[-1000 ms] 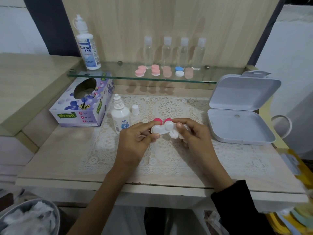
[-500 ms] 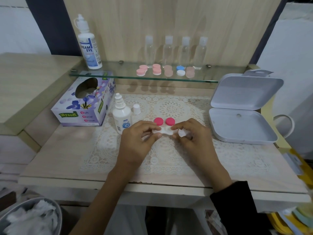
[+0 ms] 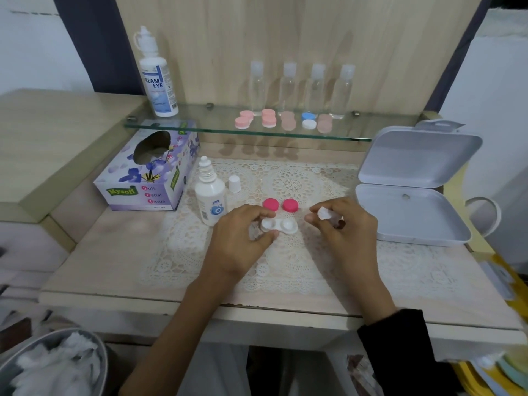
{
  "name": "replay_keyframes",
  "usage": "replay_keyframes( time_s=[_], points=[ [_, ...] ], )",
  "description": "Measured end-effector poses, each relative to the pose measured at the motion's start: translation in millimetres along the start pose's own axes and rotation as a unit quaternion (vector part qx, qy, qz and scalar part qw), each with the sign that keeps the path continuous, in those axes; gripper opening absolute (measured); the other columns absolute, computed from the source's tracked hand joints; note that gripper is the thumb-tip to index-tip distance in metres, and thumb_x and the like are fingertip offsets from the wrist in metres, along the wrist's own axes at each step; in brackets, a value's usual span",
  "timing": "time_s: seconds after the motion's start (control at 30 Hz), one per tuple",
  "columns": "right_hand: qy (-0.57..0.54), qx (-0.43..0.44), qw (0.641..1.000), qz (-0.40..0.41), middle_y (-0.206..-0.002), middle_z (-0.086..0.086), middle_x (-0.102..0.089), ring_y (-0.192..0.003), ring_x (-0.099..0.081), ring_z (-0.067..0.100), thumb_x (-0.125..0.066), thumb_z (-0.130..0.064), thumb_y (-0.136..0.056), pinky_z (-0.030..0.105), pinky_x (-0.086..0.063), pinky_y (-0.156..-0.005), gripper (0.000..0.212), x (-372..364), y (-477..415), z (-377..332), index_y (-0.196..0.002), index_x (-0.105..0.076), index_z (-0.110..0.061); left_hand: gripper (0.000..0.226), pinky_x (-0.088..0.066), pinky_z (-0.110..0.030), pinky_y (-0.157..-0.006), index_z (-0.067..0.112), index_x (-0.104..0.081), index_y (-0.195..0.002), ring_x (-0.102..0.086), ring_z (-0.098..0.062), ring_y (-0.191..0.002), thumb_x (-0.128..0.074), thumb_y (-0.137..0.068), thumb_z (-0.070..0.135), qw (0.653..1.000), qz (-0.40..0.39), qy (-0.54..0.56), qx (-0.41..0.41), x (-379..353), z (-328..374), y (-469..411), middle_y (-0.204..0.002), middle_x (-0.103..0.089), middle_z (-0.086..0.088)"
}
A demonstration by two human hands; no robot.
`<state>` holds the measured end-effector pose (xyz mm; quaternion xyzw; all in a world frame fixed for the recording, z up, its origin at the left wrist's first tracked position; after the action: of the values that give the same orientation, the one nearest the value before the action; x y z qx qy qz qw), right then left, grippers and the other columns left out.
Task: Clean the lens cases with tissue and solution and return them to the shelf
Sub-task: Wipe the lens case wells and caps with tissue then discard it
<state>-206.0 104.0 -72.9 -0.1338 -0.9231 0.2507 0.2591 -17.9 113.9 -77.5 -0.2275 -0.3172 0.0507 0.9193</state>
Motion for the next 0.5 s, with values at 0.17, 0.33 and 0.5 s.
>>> replay_keyframes(
  time_s=[0.17, 0.33, 0.5],
  points=[
    [-0.055, -0.004, 0.998, -0.038, -0.097, -0.003, -0.067, -0.093, -0.062, 0.007, -0.073, -0.001, -0.08, 0.023, -0.053, -0.07, 0.019, 0.7, 7.4, -8.3, -0.094, -0.075, -0.014, 0.028, -0.049, -0.025, -0.088, 0.02, -0.07, -0.105, -0.061, -0.002, -0.096, -0.067, -0.079, 0.032, 0.997, -0.071, 0.023, -0.009, 16.3, 1.8, -0.7, -0.101, -0.067, 0.011],
    [-0.085, 0.01, 0.994, -0.069, -0.096, -0.006, -0.069, -0.092, -0.063, 0.007, -0.072, 0.004, -0.078, 0.017, -0.052, -0.067, 0.023, -8.5, 26.9, -23.2, -0.09, -0.076, -0.015, 0.024, -0.047, -0.024, -0.087, 0.023, -0.069, -0.104, -0.06, -0.003, -0.097, -0.062, -0.082, 0.031, 0.996, -0.075, -0.019, -0.04, 43.7, -6.8, 18.3, -0.102, -0.067, 0.014],
    [-0.137, 0.053, 0.981, -0.129, -0.095, -0.008, -0.068, -0.091, -0.063, 0.005, -0.069, 0.005, -0.076, 0.014, -0.049, -0.067, 0.028, -33.3, 43.9, -45.3, -0.091, -0.076, -0.018, 0.022, -0.047, -0.027, -0.091, 0.03, -0.068, -0.104, -0.059, 0.0, -0.101, -0.058, -0.085, 0.034, 0.996, -0.03, -0.086, -0.024, 85.1, -22.7, 41.1, -0.105, -0.066, 0.02]
  ],
)
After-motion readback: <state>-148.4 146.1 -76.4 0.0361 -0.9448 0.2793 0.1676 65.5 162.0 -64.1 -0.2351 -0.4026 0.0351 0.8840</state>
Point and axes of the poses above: each hand's wrist, its own y-axis away from the middle knuckle, its own x-axis out of the back of the hand, z = x × y, the point moved 1 cm from there along -y, towards the middle knuckle
